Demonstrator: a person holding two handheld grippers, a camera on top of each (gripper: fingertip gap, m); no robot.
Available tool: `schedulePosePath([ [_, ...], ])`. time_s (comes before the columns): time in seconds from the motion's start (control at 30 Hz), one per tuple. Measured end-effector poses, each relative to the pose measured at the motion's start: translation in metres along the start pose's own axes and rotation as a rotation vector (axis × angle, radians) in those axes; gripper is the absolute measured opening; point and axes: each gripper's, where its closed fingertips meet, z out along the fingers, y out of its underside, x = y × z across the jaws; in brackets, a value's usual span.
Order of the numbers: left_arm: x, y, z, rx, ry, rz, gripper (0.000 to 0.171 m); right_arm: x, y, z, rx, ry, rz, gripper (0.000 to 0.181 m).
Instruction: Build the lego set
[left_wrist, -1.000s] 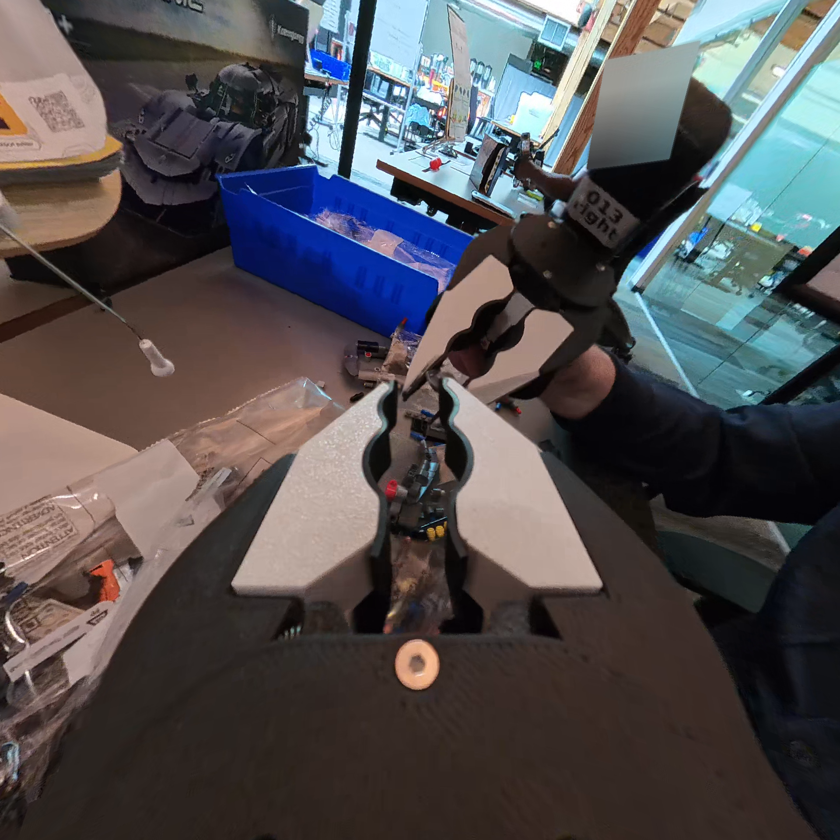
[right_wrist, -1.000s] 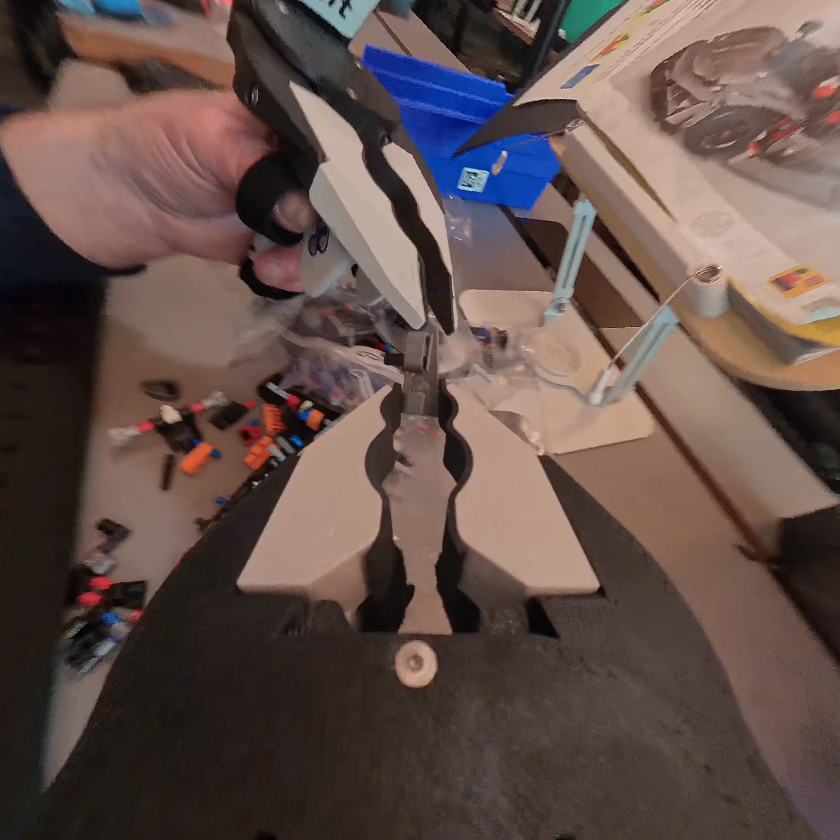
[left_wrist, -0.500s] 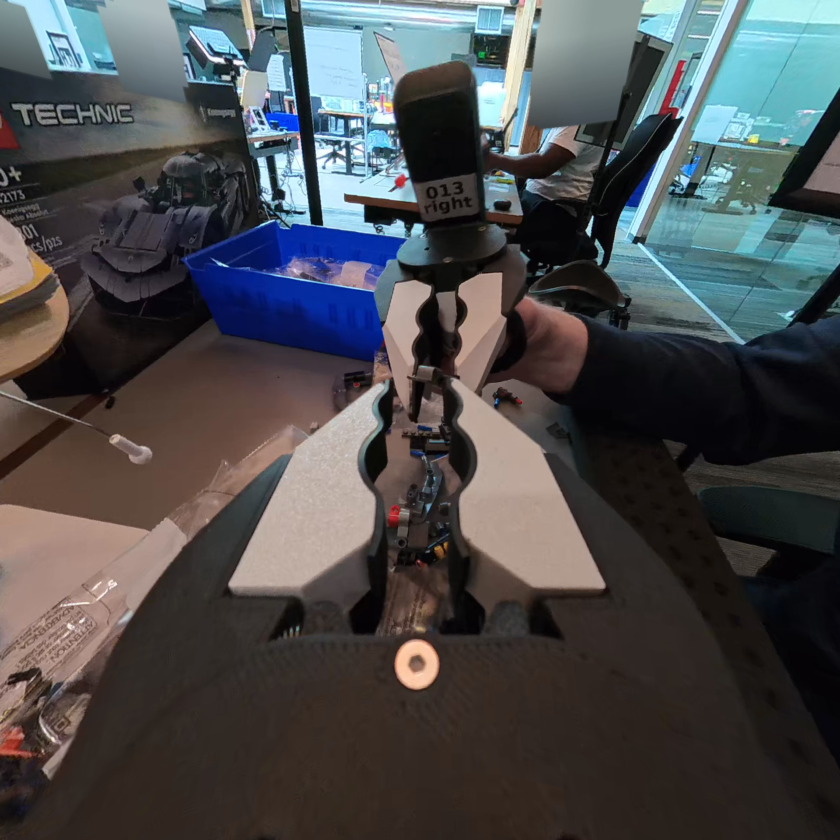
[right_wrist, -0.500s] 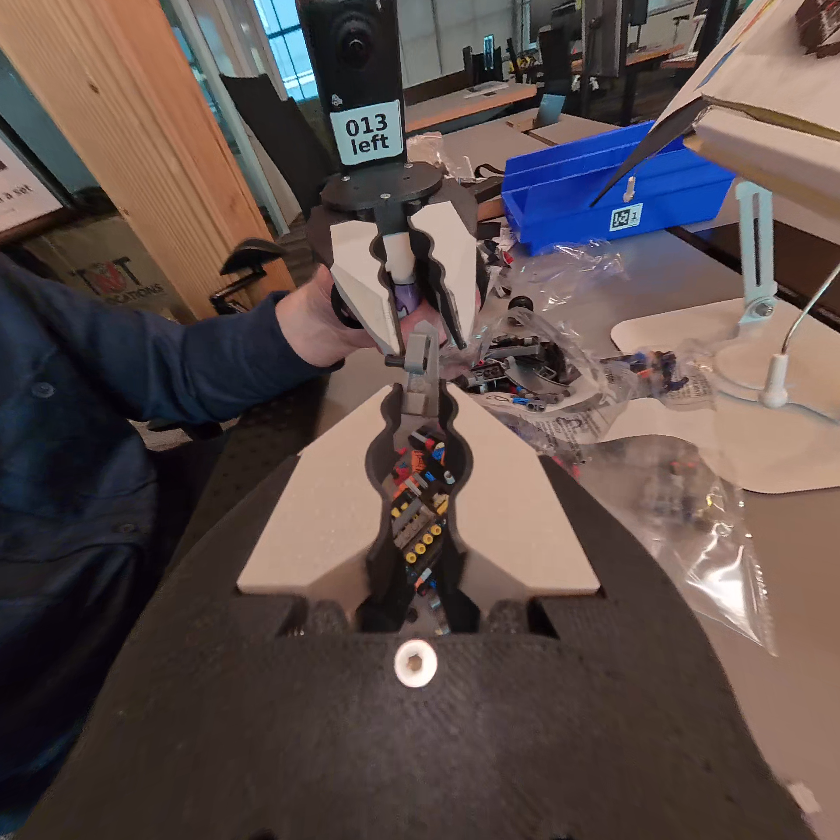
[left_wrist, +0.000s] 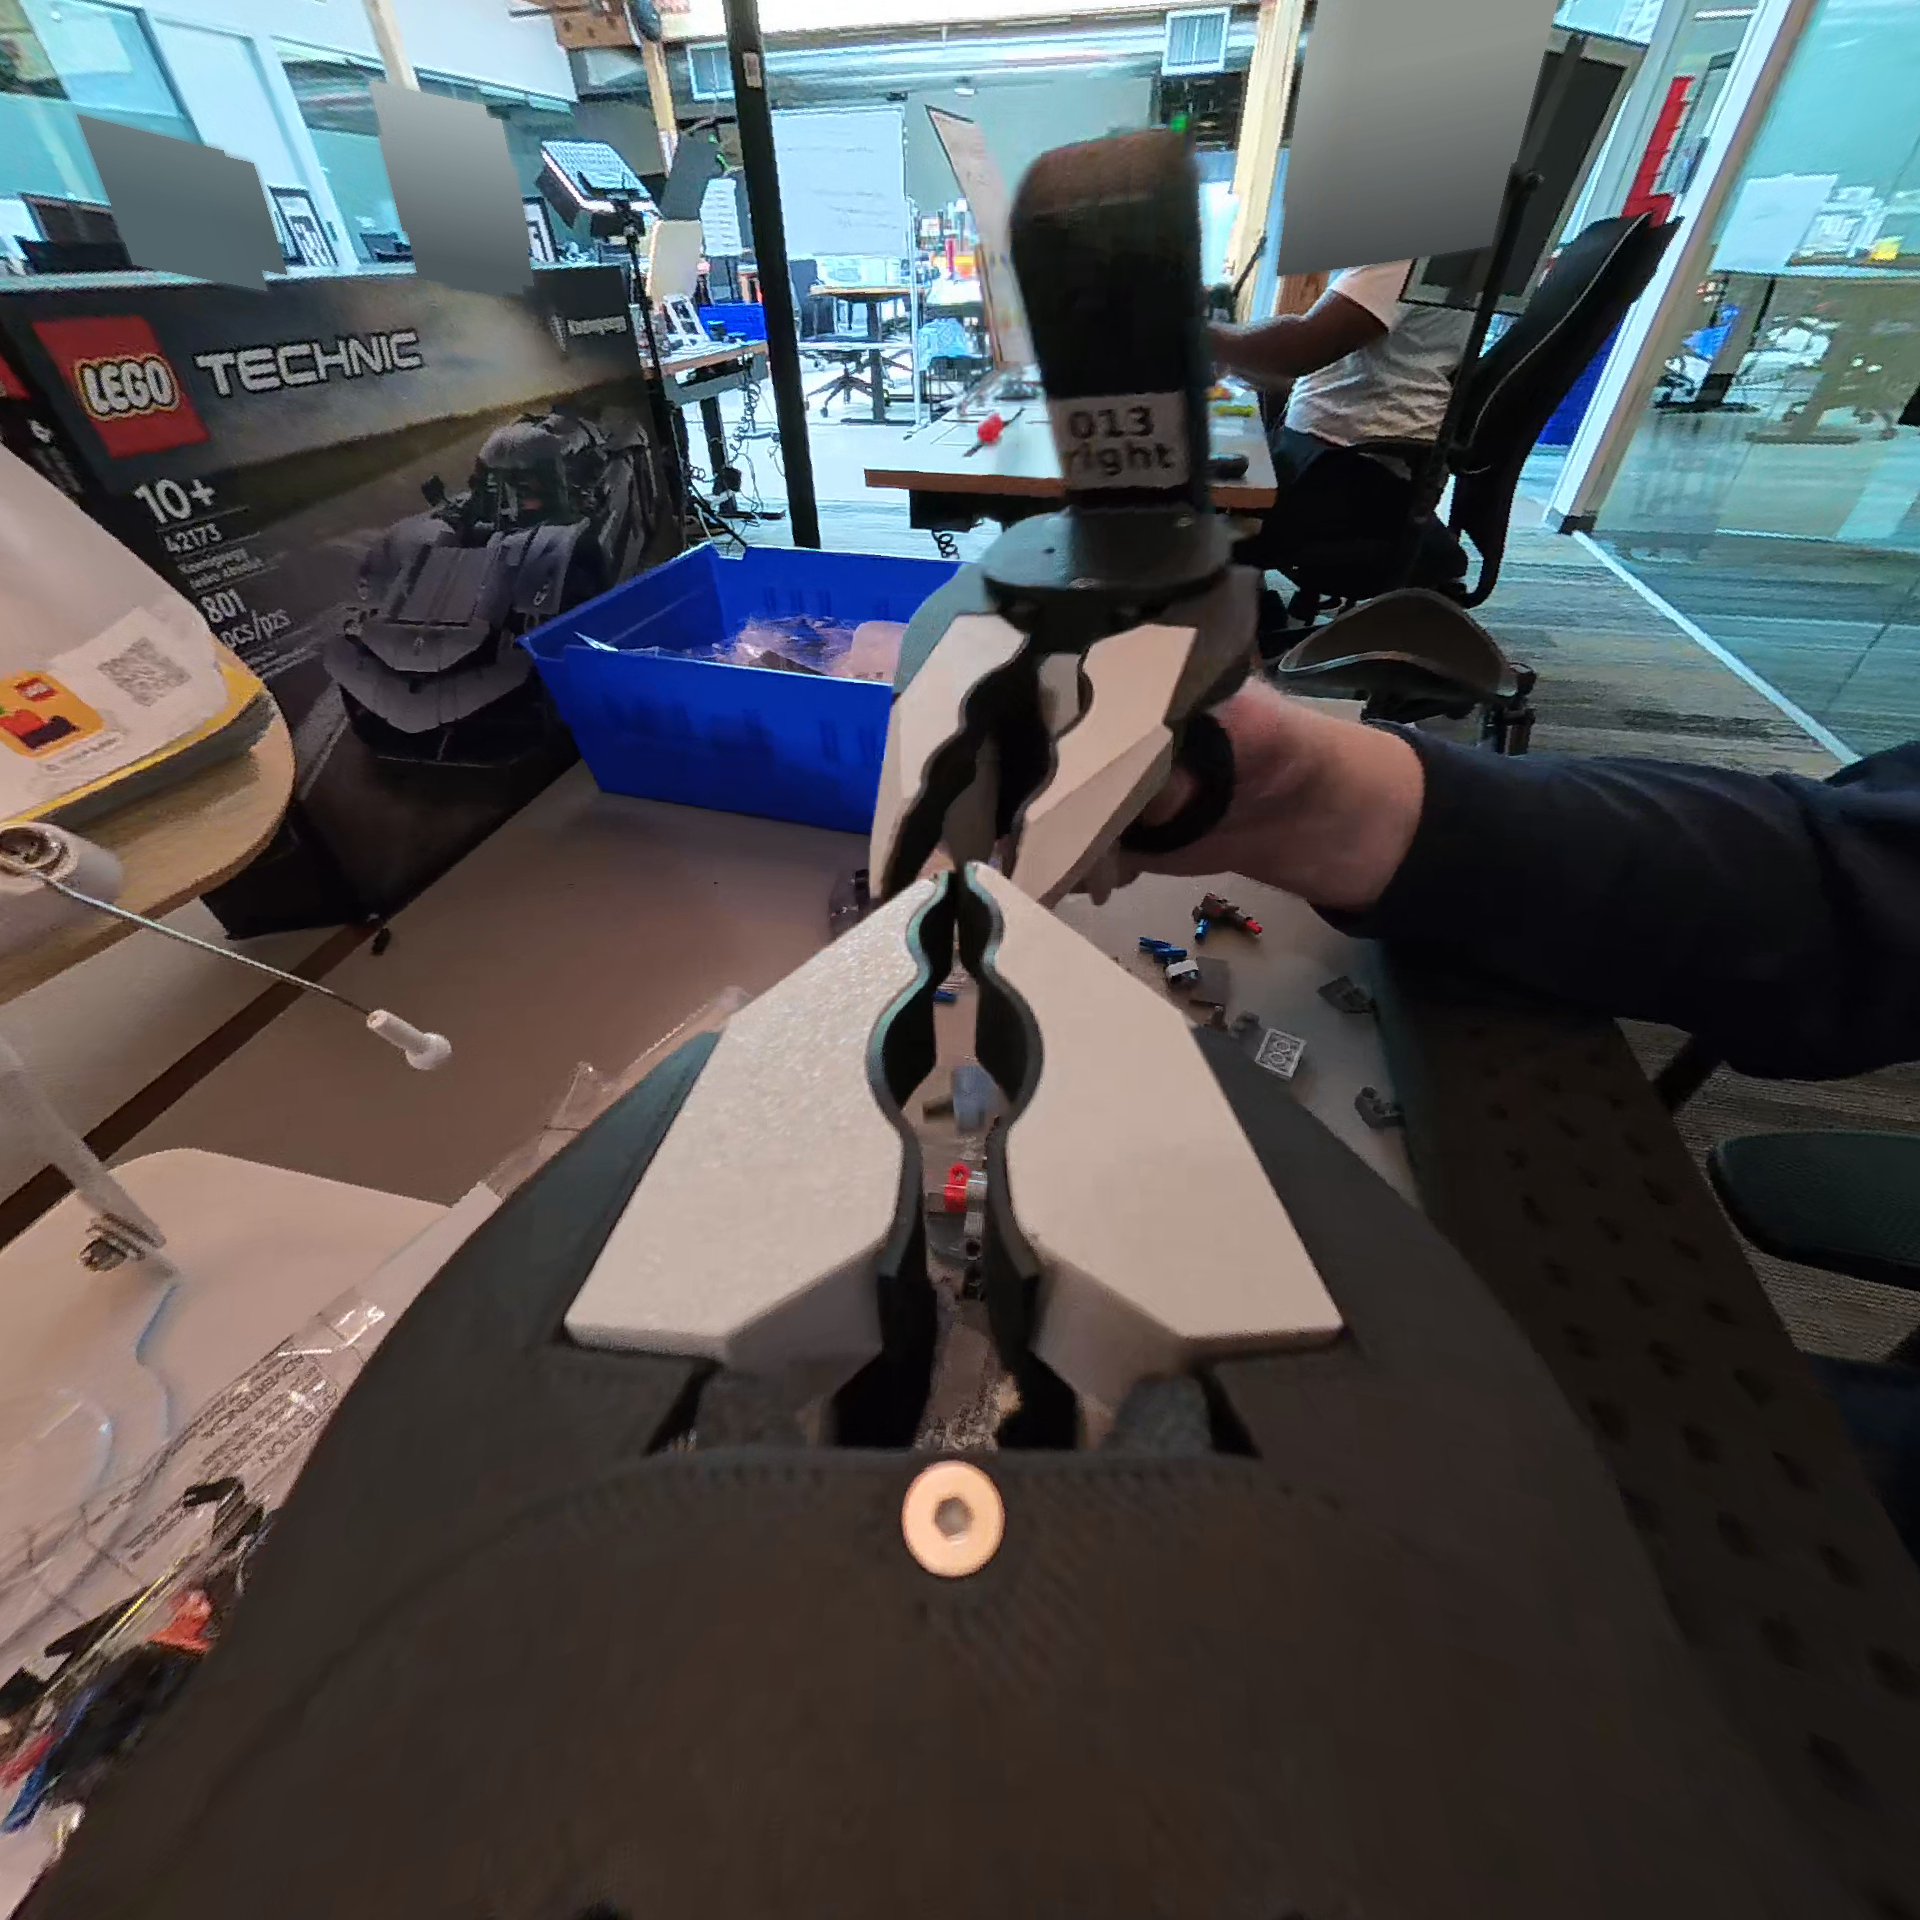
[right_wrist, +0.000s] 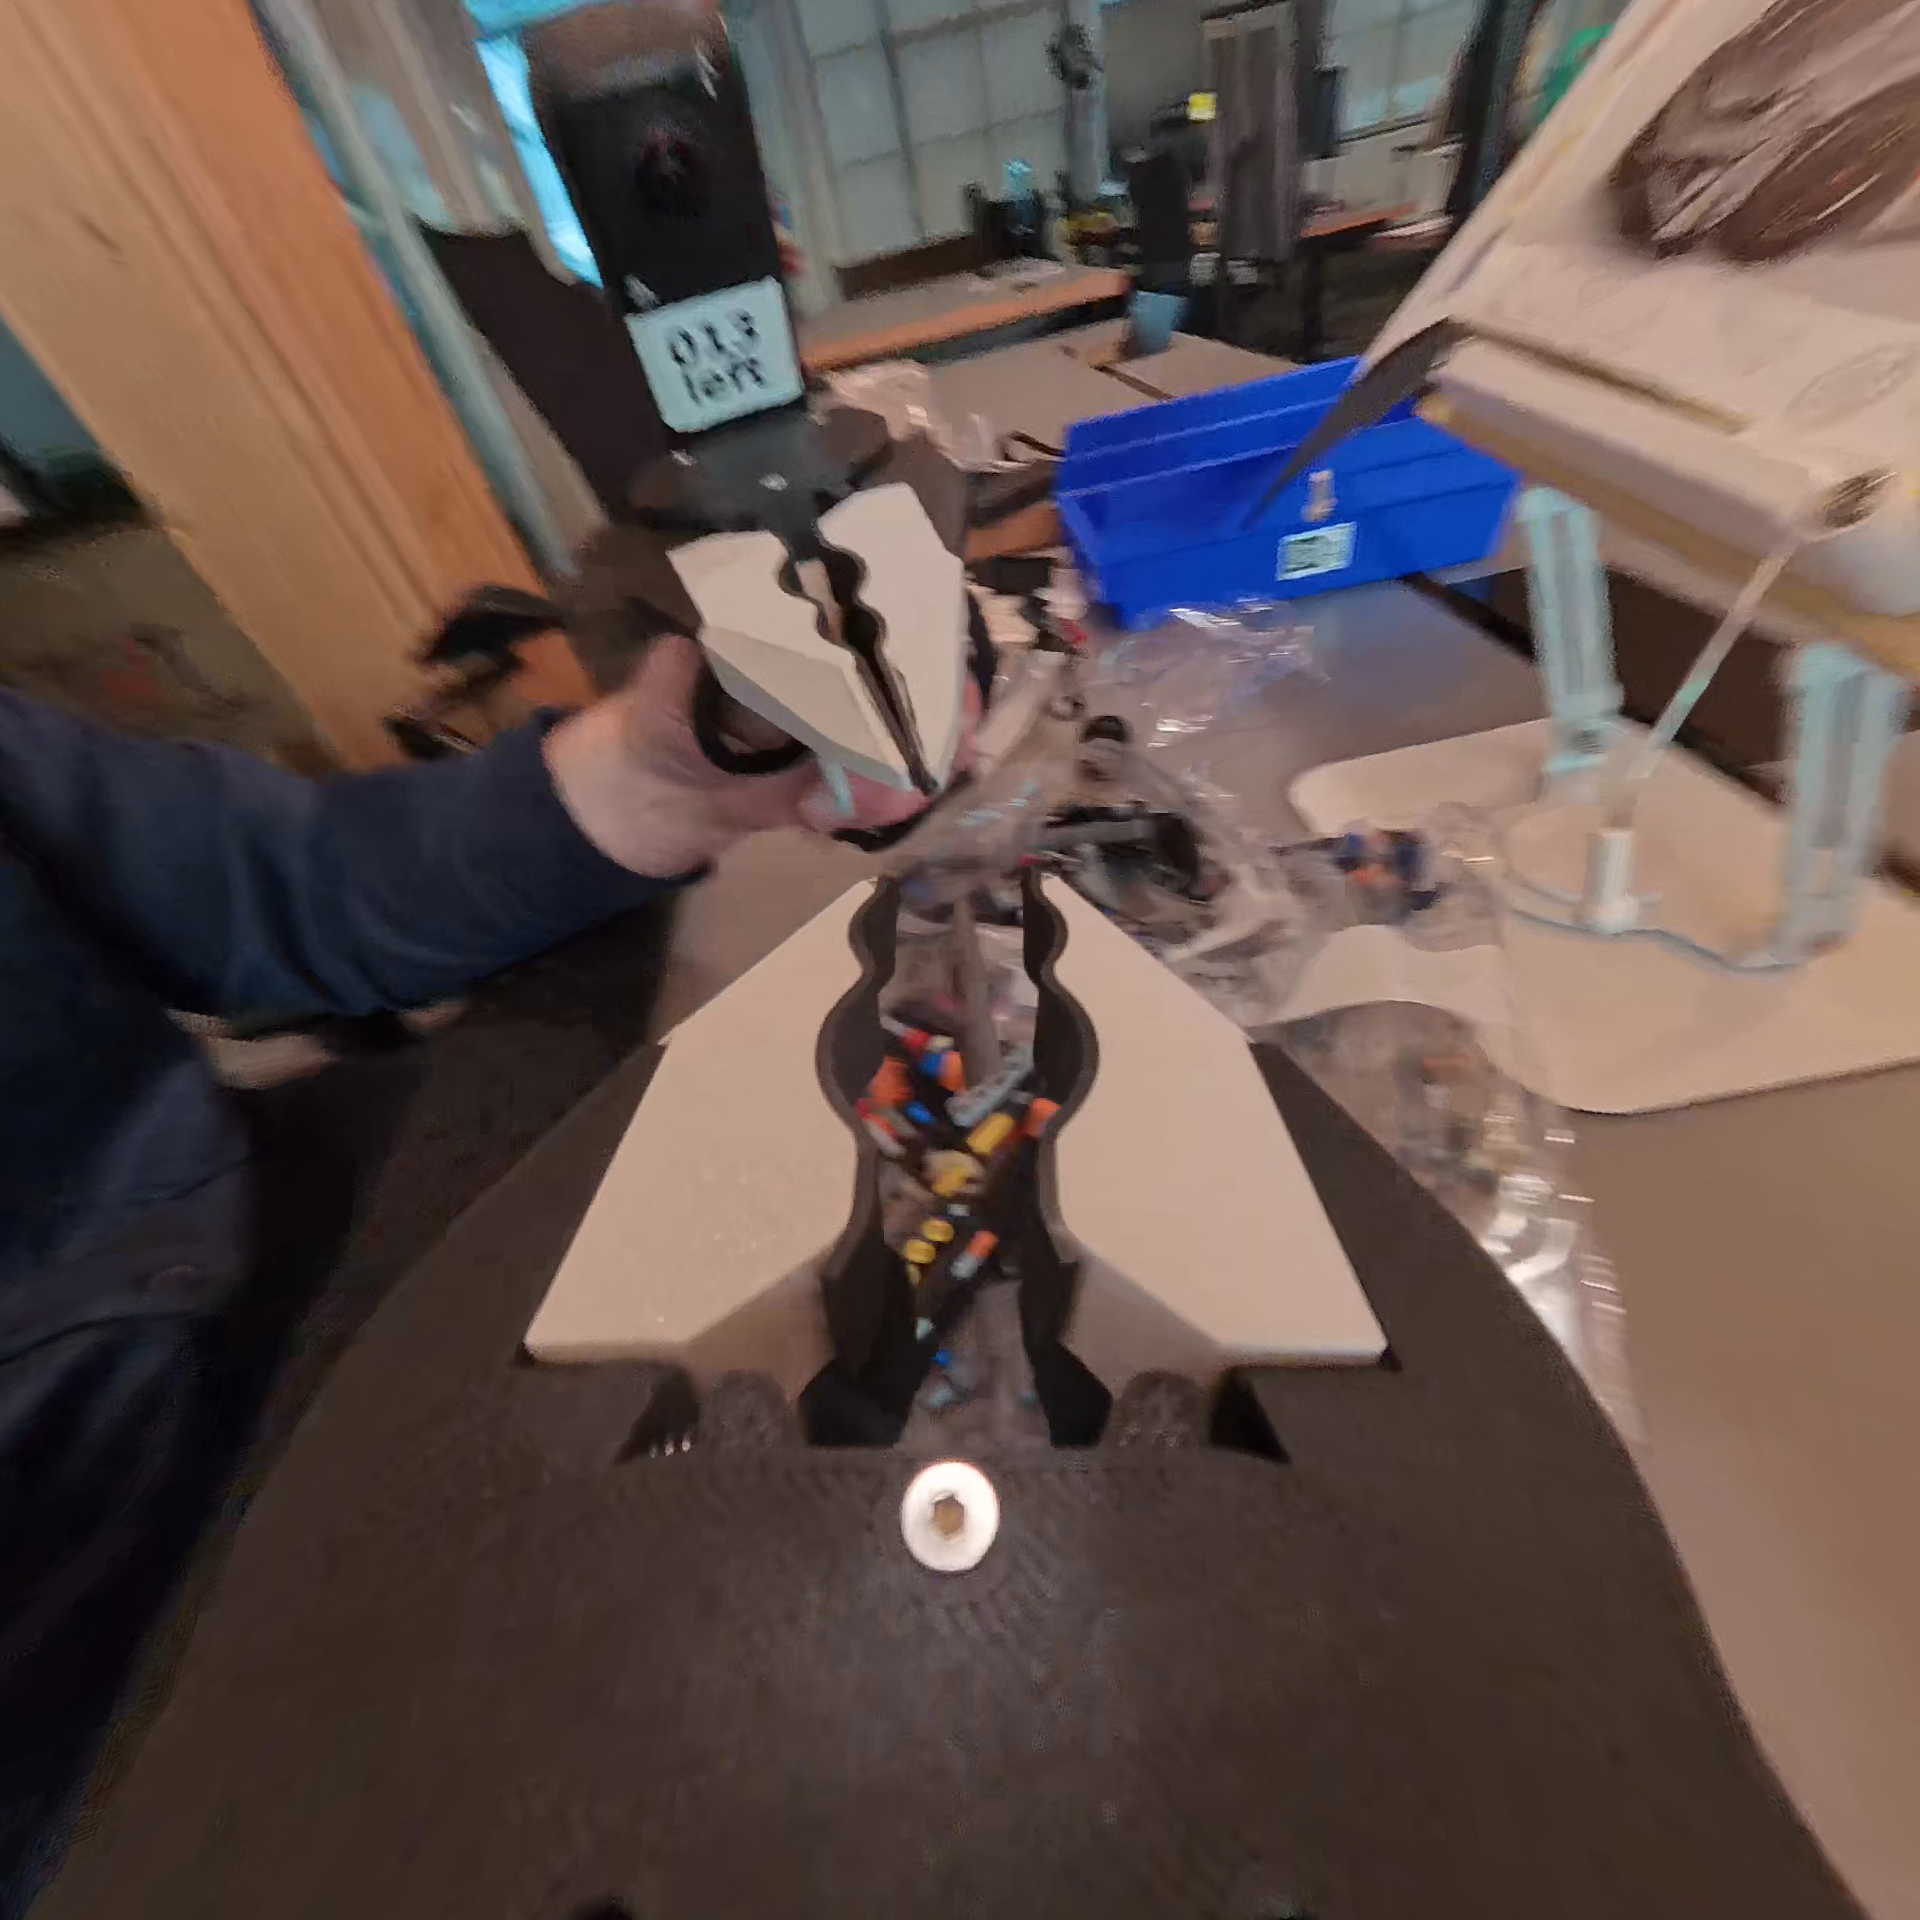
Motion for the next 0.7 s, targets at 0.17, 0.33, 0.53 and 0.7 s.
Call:
schedulePosePath([
  [0.17, -0.002, 0.009, 0.004, -0.046, -0.010, -0.007, 0.000, -0.006, 0.013, 0.009, -0.115, 0.078, -0.175, 0.000],
  [0.33, -0.007, 0.019, 0.005, -0.111, -0.039, -0.006, 0.000, -0.005, 0.015, 0.005, -0.120, 0.048, -0.132, 0.000],
  [0.53, -0.016, 0.021, 0.002, -0.121, -0.081, -0.020, 0.000, 0.000, 0.076, 0.006, -0.443, 0.034, -0.123, 0.011],
  [0.7, -0.017, 0.024, 0.002, -0.139, -0.091, -0.016, 0.000, 0.024, 0.113, 0.010, -0.648, 0.155, -0.191, 0.018],
])
